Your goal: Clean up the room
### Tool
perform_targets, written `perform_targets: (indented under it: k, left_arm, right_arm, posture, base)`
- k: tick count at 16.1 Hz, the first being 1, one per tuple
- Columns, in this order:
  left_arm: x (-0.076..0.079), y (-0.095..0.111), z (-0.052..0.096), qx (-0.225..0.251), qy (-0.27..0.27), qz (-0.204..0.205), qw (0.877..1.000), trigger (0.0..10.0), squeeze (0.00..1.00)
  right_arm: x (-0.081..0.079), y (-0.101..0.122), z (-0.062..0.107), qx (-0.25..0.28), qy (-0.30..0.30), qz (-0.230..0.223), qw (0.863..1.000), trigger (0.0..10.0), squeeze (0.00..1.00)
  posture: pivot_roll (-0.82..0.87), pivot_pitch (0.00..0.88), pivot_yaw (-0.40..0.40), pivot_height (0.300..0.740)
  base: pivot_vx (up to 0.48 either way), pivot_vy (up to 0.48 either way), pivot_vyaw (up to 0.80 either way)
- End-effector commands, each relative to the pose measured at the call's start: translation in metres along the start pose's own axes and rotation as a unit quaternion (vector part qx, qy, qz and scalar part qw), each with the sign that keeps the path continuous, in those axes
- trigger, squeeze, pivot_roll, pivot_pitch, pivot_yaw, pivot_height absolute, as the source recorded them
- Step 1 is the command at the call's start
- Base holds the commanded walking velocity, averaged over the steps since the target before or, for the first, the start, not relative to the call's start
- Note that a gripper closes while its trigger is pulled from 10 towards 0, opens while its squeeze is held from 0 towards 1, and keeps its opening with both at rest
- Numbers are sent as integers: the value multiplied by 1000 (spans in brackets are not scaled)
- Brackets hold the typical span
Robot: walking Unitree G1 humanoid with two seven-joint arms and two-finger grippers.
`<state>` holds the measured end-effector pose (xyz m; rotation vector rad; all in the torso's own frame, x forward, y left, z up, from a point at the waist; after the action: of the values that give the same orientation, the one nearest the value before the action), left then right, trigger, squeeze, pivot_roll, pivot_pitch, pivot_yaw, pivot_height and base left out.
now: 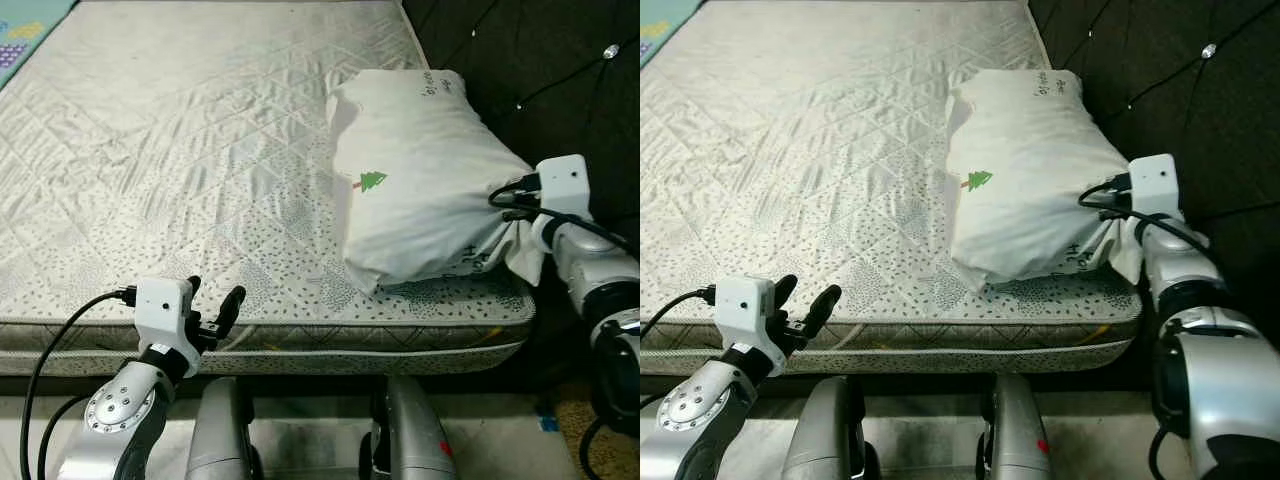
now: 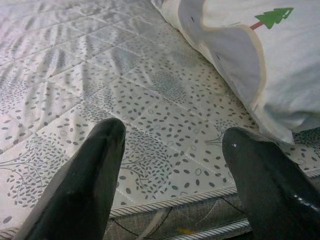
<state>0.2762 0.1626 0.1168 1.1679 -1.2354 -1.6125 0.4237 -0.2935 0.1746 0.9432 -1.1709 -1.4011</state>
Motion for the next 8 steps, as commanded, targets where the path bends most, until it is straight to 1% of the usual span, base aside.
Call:
perform_targets:
  k: [1,3,5,7,8]
  left_arm:
    - [-1,-3,0,-2,-2,-5,1000,10000,0]
    - [-1,-3,-1,0,-3,-5,1000,10000,0]
    - [-1,-3,-2,1,-3,-5,1000,10000,0]
    - [-3,-3,-3,2,-5,-7,1000,10000,0]
    - [-2,-3,-5,3,-9,-8,1000,10000,0]
  right_arm:
    - [12,36,3,61,-9,-6,998,0,0]
    - [18,22,5,56,-13,-28,998,0,0]
    - [30,3,9,53,-32,-67,996,0,0]
    - [38,-25,15,48,-49,-104,992,0,0]
    - [42,-44,20,46,-62,-126,989,0,0]
  posture:
    - [42,104,15,576]
    - [38,99,19,576]
    - [34,95,25,576]
    - [18,92,41,576]
    - [13,91,45,576]
  base:
    - [0,0,0]
    - [0,0,0]
    - [0,0,0]
    - [0,0,0]
    - [0,0,0]
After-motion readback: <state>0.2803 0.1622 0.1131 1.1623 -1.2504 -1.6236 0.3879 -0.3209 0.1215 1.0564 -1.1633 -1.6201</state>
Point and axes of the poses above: a point about 5 cm out from each wrist's last joint towards the gripper, its own z axis pointing back from the gripper into the wrist, its own y axis along the axis of the wrist's last joint, x = y × z, the point moved 4 cm from there along -z, pointing out of the wrist towards the gripper, and after that the axes turned 15 degrees about -z, right-handed, at the moved point
